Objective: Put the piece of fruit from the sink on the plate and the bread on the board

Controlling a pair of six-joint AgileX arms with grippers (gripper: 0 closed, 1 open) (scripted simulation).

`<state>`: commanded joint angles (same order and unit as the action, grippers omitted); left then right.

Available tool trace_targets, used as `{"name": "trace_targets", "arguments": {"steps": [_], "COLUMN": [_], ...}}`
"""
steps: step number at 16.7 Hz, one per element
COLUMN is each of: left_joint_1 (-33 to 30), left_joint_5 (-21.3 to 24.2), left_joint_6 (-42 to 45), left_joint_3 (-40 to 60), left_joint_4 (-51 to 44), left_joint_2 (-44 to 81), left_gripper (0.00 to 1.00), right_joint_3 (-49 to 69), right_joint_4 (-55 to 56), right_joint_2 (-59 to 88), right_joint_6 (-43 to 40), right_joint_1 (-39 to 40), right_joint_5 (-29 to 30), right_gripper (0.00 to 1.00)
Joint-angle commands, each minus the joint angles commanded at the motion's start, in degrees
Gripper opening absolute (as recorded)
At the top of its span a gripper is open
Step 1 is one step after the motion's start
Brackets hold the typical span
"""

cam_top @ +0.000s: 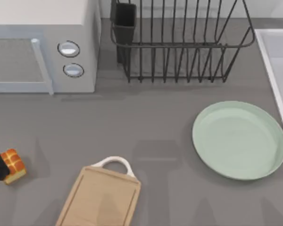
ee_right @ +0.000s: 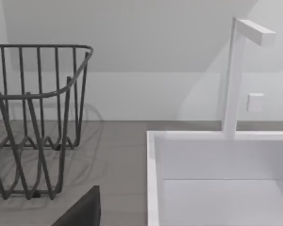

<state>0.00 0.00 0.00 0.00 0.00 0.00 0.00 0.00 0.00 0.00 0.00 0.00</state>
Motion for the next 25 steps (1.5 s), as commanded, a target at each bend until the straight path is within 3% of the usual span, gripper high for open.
{"name": "trace_targets", "arguments": {"steps": [6,10,25], "left_joint_1": [0.00,0.00,0.00], "left_joint_5": [0.00,0.00,0.00], "left_joint_6": [0.00,0.00,0.00], "left_joint_3": [0.00,0.00,0.00], "left_joint_4": [0.00,0.00,0.00], "left_joint_2": [0.00,0.00,0.00], "left_gripper": [1.00,1.00,1.00], "right_joint_3": [1.52,10.11,65.61], "right_joint_4": [-1.09,-7.26,-47.08], "right_joint_2": [1.75,12.55,93.38], "right_joint_6": [-0.39,-2.62,-16.97], "right_joint_1": [-0.41,-2.73,-17.73], "right_joint_5": [0.00,0.01,0.06], "right_gripper": [1.00,1.00,1.00]}}
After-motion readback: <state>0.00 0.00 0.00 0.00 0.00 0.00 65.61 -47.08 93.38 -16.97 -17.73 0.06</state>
